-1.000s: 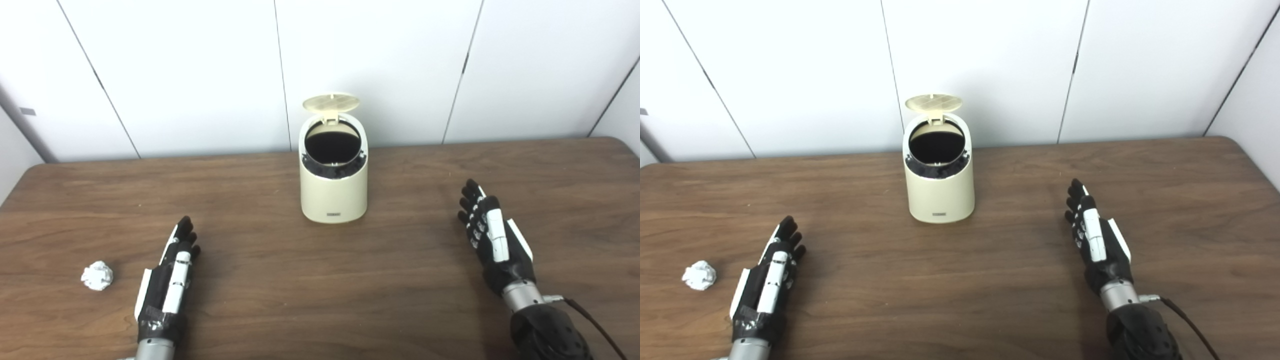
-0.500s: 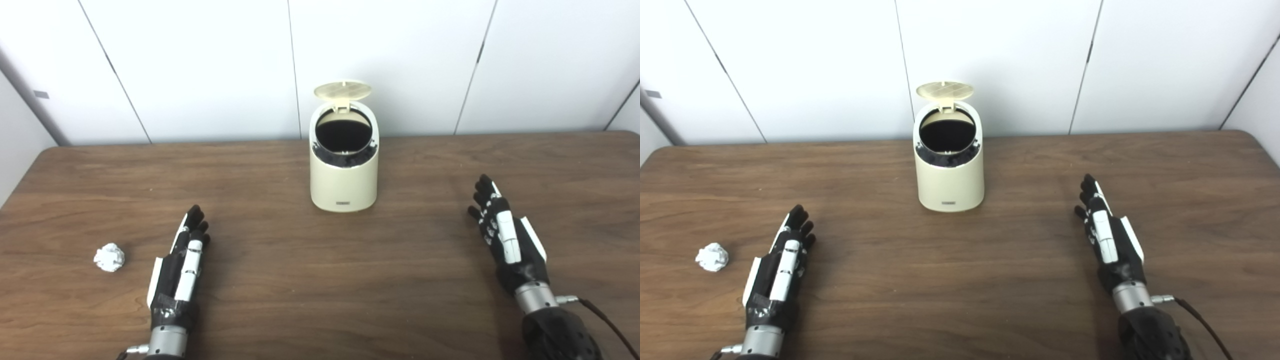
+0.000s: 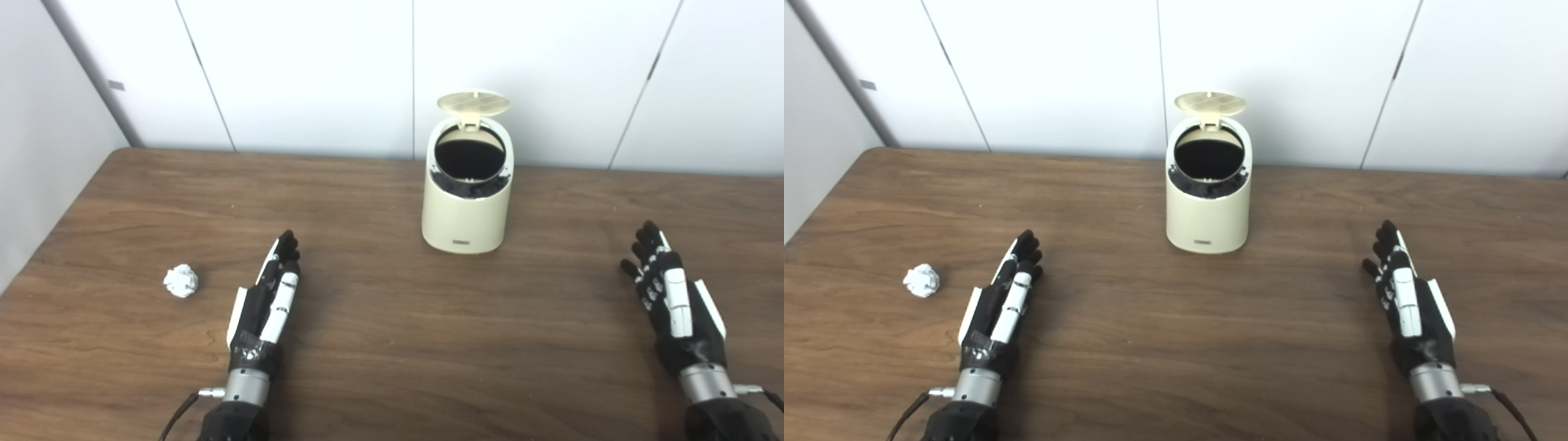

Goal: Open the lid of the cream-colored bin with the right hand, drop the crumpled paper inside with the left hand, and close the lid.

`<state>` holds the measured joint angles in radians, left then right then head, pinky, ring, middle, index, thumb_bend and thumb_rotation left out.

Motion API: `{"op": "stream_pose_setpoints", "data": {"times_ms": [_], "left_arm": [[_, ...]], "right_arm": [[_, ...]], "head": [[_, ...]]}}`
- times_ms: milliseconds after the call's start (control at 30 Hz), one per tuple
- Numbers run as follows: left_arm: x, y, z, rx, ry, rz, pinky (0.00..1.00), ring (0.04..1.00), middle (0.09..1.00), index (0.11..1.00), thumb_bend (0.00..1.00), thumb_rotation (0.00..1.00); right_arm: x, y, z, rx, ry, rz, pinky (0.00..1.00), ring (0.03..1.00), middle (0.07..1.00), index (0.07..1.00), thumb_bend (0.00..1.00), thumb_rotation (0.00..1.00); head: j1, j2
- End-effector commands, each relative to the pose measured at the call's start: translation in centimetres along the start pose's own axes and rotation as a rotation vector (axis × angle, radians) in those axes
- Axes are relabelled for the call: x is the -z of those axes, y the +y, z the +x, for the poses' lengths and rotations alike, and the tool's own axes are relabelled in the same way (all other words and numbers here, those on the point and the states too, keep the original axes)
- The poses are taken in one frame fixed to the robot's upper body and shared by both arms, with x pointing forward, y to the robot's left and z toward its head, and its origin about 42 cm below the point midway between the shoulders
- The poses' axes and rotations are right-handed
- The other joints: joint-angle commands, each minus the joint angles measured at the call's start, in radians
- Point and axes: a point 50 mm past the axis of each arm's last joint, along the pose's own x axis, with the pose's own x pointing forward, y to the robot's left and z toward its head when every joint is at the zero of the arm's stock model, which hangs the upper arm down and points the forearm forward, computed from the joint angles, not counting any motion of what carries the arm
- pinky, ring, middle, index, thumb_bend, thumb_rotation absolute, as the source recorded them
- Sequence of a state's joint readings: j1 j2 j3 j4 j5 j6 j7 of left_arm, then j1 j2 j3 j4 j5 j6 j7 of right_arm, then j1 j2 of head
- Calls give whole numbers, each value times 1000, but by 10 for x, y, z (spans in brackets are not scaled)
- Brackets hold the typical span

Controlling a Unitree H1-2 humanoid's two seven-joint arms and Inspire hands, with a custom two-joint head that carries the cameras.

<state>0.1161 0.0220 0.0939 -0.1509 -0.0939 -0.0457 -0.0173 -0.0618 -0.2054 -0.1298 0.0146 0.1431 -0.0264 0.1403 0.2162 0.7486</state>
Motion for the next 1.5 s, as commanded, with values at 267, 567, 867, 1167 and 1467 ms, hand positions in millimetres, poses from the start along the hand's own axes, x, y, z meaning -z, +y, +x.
{"op": "stream_pose_setpoints", "data": {"times_ms": [267,567,867,1167,1467], "left_arm": [[2,-18,0,15,-4,10,946,957,959,951,382,670],[7,-25,1,8,9,-17,978,966,959,947,410,654],[8,-19,-2,3,18,-4,983,969,963,951,406,632],[-5,-11,0,9,7,76,996,966,951,947,434,539],[-52,-2,16,30,-13,218,994,974,951,946,538,482]], "right_arm": [[-12,-14,1,7,-13,-15,1000,1000,1000,1000,611,1000],[-31,-4,-5,9,1,1,998,995,997,992,606,1000],[-30,3,-6,20,6,-2,1000,1000,1000,995,608,1000],[-25,3,-7,9,-7,-1,1000,1000,1000,1000,605,1000],[-22,7,-8,7,-9,-9,1000,1000,1000,1000,554,1000]], "head": [[102,-14],[141,-39],[85,-51],[45,-51],[35,-54]]}}
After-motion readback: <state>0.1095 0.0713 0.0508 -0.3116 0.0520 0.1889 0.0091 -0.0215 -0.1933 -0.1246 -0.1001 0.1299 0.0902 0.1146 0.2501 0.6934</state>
